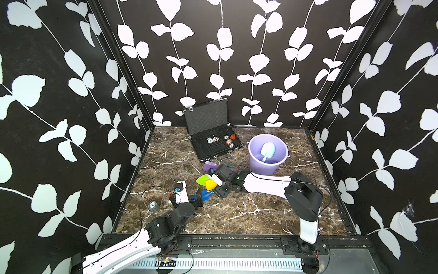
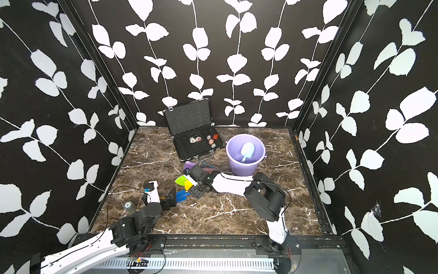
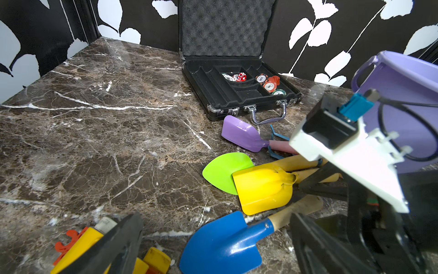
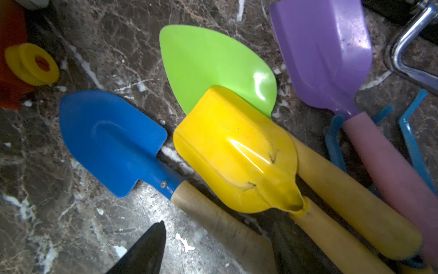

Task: Organize the gardening tools
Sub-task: Pick up the gardening tool from the center of the board.

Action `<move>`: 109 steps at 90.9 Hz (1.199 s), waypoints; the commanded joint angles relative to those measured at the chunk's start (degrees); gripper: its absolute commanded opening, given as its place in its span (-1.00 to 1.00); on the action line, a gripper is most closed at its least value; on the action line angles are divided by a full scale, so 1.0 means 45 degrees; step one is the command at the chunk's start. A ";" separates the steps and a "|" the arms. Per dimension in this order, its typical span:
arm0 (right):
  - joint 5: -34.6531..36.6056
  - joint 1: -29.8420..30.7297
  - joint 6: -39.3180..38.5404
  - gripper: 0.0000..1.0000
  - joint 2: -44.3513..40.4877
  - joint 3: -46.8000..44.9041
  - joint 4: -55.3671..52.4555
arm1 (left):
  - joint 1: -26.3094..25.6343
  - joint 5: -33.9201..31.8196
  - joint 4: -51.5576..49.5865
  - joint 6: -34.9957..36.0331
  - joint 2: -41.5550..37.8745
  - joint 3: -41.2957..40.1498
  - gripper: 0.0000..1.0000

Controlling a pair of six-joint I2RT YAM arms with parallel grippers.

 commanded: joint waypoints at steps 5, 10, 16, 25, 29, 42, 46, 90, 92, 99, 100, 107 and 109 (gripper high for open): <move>-0.0314 -0.0038 0.0056 0.43 0.0351 0.0268 -0.0051 | 0.0009 -0.0074 0.0229 0.0090 0.0063 -0.0001 0.97; -0.0507 -0.0029 0.0077 0.42 0.0319 0.0237 -0.0084 | 0.0009 -0.0079 0.0233 0.0071 0.0054 0.0009 0.98; -0.0692 -0.0009 0.0078 0.41 0.0232 0.0135 -0.0097 | 0.0009 -0.0079 0.0225 0.0070 0.0065 -0.0003 0.97; -0.0739 -0.0017 0.0117 0.40 0.0148 0.0016 -0.0235 | 0.0009 -0.0079 0.0250 0.0055 0.0051 -0.0019 0.98; -0.0824 -0.0005 0.0135 0.39 0.0128 -0.0042 -0.0264 | 0.0009 -0.0089 0.0258 0.0034 0.0056 -0.0027 0.97; -0.0947 0.0187 0.0052 0.37 0.0269 -0.0126 -0.0614 | 0.0009 -0.0079 0.0259 0.0016 0.0065 -0.0044 0.98; -0.0877 0.0264 0.0012 0.36 0.0347 -0.0090 -0.0807 | 0.0009 -0.0079 0.0258 -0.0003 0.0055 -0.0040 0.98; -0.0468 0.1361 -0.0039 0.26 0.0231 -0.0275 -0.1491 | 0.0009 -0.0026 0.0239 -0.0190 0.0047 -0.0106 0.98; -0.0380 0.1438 -0.0039 0.25 0.0234 -0.0292 -0.1537 | 0.0009 -0.0012 0.0238 -0.0185 0.0046 -0.0106 0.97; -0.0180 0.1617 0.0023 0.19 0.0254 -0.0312 -0.1667 | 0.0009 -0.0021 0.0199 -0.0183 0.0017 -0.0091 0.97; -0.0158 0.1635 0.0041 0.18 0.0254 -0.0334 -0.1671 | 0.0009 -0.0021 0.0189 -0.0183 0.0012 -0.0089 0.97; 0.0072 0.1704 0.0161 0.14 0.0221 -0.0465 -0.1623 | 0.0009 -0.0058 0.0105 -0.0190 -0.0053 -0.0082 0.97; 0.0136 0.1704 0.0182 0.14 0.0207 -0.0520 -0.1570 | 0.0009 -0.0059 0.0073 -0.0190 -0.0067 -0.0076 0.97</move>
